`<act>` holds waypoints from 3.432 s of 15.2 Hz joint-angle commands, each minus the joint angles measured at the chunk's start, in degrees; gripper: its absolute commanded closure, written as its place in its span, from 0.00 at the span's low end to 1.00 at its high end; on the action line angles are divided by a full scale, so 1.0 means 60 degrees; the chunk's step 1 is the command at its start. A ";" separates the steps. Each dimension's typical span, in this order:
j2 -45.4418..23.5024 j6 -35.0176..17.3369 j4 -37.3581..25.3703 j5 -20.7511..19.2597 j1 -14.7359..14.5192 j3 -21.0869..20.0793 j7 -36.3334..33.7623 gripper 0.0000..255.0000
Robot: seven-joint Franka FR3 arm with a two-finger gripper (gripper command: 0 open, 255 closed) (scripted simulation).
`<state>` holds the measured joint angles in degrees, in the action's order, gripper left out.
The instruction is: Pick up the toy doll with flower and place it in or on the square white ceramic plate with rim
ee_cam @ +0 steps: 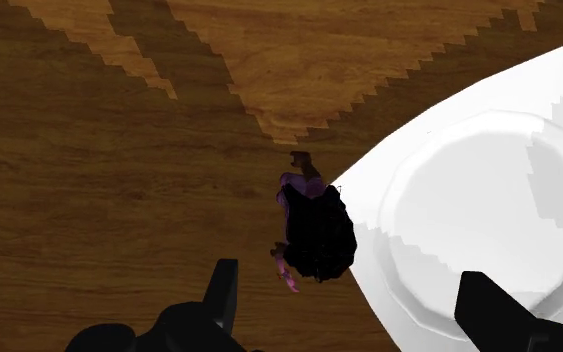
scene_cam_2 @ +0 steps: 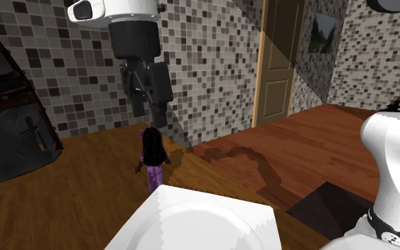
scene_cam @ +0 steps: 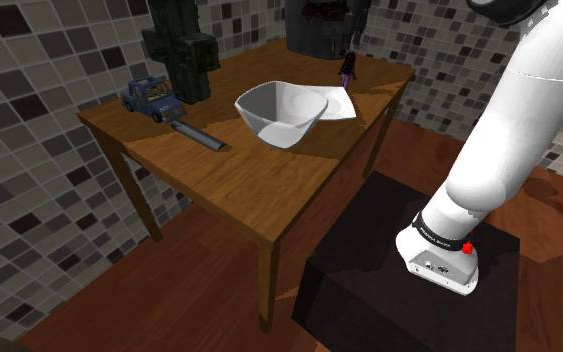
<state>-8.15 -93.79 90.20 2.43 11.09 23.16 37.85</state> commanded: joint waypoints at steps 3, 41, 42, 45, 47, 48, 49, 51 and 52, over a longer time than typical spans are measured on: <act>-0.0142 -0.0371 0.0280 0.0045 0.0088 0.0054 0.0134 0.00; -0.0327 0.1168 -0.1431 0.0114 0.0183 0.0096 0.0188 1.00; -0.0368 0.1313 -0.1613 0.0131 0.0198 0.0101 0.0198 1.00; -0.0235 0.1544 -0.1723 0.0082 0.0062 0.0027 -0.0015 1.00; 0.0117 0.1633 -0.1491 -0.0043 -0.0243 -0.0144 -0.0472 1.00; 0.0276 0.1685 -0.1397 -0.0096 -0.0386 -0.0237 -0.0702 1.00; 0.0424 0.1743 -0.1318 -0.0143 -0.0527 -0.0332 -0.0932 1.00; 0.0686 0.1870 -0.1203 -0.0217 -0.0793 -0.0534 -0.1393 1.00; 0.0801 0.1940 -0.1166 -0.0244 -0.0922 -0.0638 -0.1624 1.00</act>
<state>-4.40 -82.80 82.87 1.28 6.48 20.03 29.77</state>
